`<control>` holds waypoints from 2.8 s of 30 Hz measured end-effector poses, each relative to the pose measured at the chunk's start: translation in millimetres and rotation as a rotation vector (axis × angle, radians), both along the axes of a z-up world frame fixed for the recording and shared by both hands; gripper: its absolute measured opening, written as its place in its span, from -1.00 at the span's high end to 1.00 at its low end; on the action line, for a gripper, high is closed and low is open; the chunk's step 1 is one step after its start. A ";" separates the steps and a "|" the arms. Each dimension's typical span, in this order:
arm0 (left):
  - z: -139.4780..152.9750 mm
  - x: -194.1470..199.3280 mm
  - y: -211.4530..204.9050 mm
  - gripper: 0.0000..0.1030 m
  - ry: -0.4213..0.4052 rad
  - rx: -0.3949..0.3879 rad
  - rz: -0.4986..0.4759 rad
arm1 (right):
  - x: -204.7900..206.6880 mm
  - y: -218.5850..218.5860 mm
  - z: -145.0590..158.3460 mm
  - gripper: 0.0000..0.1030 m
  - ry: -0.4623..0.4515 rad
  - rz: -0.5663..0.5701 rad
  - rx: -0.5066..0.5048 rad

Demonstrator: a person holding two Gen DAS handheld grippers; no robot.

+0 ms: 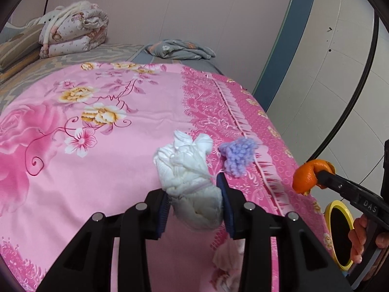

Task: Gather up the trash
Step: 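Carry the white tissue and orange peel over the yellow-rimmed bin, then open both tools to drop the tissue and orange peel into the bin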

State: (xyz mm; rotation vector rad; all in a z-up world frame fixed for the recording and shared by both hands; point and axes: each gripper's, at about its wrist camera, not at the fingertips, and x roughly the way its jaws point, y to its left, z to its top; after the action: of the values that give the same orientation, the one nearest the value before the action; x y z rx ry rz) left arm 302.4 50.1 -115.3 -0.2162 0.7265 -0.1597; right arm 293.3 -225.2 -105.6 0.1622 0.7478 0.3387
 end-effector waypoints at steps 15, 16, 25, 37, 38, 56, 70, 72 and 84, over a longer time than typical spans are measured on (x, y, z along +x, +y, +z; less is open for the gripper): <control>78.6 -61.9 -37.9 0.33 -0.143 0.026 -0.040 | -88.5 -44.3 65.1 0.66 -0.121 -0.050 0.040; 83.5 -65.4 -40.8 0.33 -0.153 0.029 -0.044 | -96.3 -48.2 72.1 0.66 -0.137 -0.055 0.040; 132.6 -97.5 -79.3 0.33 -0.230 0.052 -0.062 | -142.5 -79.9 115.0 0.66 -0.230 -0.117 0.062; 175.2 -118.6 -141.3 0.33 -0.309 0.073 -0.168 | -186.6 -144.9 155.9 0.66 -0.315 -0.244 0.081; 178.3 -118.6 -147.6 0.33 -0.314 0.072 -0.179 | -189.9 -149.0 158.3 0.66 -0.319 -0.257 0.082; 194.0 -110.4 -248.9 0.33 -0.346 0.083 -0.360 | -236.6 -253.0 153.3 0.66 -0.346 -0.529 0.030; 113.9 -73.8 -321.4 0.33 -0.186 0.087 -0.464 | -230.4 -299.5 81.3 0.65 -0.222 -0.668 0.016; 98.6 -69.5 -333.3 0.33 -0.163 0.093 -0.483 | -228.0 -304.2 70.7 0.65 -0.206 -0.685 0.017; 35.3 -58.4 -397.4 0.33 -0.079 0.146 -0.582 | -216.2 -334.1 4.6 0.65 -0.078 -0.753 0.031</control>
State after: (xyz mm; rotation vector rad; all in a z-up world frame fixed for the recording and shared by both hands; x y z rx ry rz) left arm 244.0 -347.3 -79.9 0.1469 0.7032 -0.6632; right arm 77.0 -559.3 -101.0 0.4394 0.5565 -0.3581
